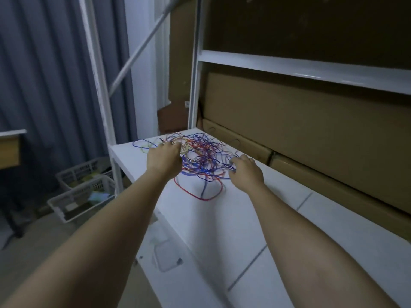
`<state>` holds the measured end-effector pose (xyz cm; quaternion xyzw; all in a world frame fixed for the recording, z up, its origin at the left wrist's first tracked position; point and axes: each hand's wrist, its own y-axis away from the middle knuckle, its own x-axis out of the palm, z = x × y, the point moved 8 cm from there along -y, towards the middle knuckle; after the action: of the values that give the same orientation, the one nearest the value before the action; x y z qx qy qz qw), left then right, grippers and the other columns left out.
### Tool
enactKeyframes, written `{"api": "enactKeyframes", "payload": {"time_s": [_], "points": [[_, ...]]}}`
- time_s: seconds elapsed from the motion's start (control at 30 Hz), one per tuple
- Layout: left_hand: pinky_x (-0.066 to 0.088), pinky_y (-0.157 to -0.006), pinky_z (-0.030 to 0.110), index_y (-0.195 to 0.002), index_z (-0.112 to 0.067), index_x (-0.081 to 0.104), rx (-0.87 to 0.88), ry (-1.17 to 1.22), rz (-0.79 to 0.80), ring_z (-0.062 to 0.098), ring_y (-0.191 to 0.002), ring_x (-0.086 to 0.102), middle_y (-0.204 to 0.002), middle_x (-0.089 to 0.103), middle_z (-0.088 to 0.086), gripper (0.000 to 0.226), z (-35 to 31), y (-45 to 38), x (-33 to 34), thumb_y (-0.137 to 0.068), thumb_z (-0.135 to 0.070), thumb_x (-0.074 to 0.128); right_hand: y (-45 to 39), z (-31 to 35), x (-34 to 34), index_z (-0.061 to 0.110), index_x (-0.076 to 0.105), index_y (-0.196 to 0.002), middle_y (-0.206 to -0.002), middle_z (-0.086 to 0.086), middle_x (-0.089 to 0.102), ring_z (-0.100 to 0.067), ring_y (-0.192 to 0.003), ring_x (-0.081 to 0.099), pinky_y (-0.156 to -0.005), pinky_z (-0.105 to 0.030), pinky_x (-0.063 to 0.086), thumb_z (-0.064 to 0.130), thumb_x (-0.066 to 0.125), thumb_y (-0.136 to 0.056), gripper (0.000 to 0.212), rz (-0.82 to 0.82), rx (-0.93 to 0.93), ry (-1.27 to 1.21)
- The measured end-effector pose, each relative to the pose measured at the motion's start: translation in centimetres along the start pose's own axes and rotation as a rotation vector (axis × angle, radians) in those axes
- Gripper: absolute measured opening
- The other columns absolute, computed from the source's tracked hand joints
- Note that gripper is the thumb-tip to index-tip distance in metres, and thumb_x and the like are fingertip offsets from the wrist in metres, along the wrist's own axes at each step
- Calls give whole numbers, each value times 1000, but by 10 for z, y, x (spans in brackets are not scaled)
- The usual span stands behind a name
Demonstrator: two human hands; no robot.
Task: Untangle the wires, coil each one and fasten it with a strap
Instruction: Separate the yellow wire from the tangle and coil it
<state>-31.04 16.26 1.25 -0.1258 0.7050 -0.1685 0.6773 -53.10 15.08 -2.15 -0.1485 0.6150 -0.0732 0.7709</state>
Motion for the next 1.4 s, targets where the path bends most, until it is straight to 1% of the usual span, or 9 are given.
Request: {"api": "enactKeyframes", "payload": {"time_s": [0.5,0.67,0.83,0.93,1.0,1.17,1.23,1.3,1.4], "points": [[43,-76,38,-123,-12,48,-4,-6,24,32,-109,54,-121,56,10,31,176,-200,83,-97,-28,47,-262,135,71,14,55,-129,-125,-14,50,-33,-118,44,-86,-37,42,23,52,-94,36,-54,-115,11],[38,-73,37,-122,-12,48,65,-40,87,31,-108,53,-119,55,11,28,197,-263,131,-97,-24,45,-337,178,133,15,57,-129,-130,-14,49,-33,-119,47,-94,-43,44,26,55,-95,36,129,-185,-37],[42,-70,38,-117,-13,50,139,47,143,32,-103,55,-115,56,11,24,211,-296,176,-96,-24,43,-358,193,204,15,69,-107,-111,-6,64,-25,-98,58,-84,-38,51,43,65,-87,35,543,-134,108],[42,-71,36,-116,-12,53,209,114,214,32,-105,55,-116,58,11,28,214,-314,205,-96,-30,45,-358,185,228,14,72,-101,-104,-5,67,-21,-90,60,-71,-31,48,46,71,-81,38,687,-43,96],[45,-72,35,-113,-13,56,270,187,316,31,-102,57,-114,60,11,29,209,-319,223,-96,-35,48,-358,179,231,14,72,-100,-105,-3,65,-19,-87,59,-69,-29,44,42,72,-82,34,663,4,5],[49,-72,33,-100,-18,66,469,287,675,23,-88,57,-96,63,4,33,193,-300,262,-98,-42,44,-353,184,212,18,70,-107,-115,-3,59,-18,-98,58,-83,-33,48,32,68,-86,25,455,1,-67],[45,-65,31,-89,-15,66,544,305,625,22,-82,54,-88,63,4,34,190,-296,258,-99,-39,43,-347,191,211,20,73,-102,-115,-1,59,-20,-99,59,-85,-37,50,17,65,-86,18,473,-1,-73],[50,-69,35,-92,-11,67,615,298,501,26,-86,57,-93,64,9,33,190,-298,249,-99,-31,42,-337,205,214,21,76,-95,-108,-1,62,-23,-93,61,-79,-38,53,1,56,-81,31,561,-11,-83],[48,-70,34,-99,-9,66,639,321,448,30,-93,56,-100,62,11,29,191,-295,239,-98,-24,41,-317,220,225,23,77,-93,-96,0,69,-22,-87,63,-75,-35,54,6,62,-79,26,717,-33,0]]}}
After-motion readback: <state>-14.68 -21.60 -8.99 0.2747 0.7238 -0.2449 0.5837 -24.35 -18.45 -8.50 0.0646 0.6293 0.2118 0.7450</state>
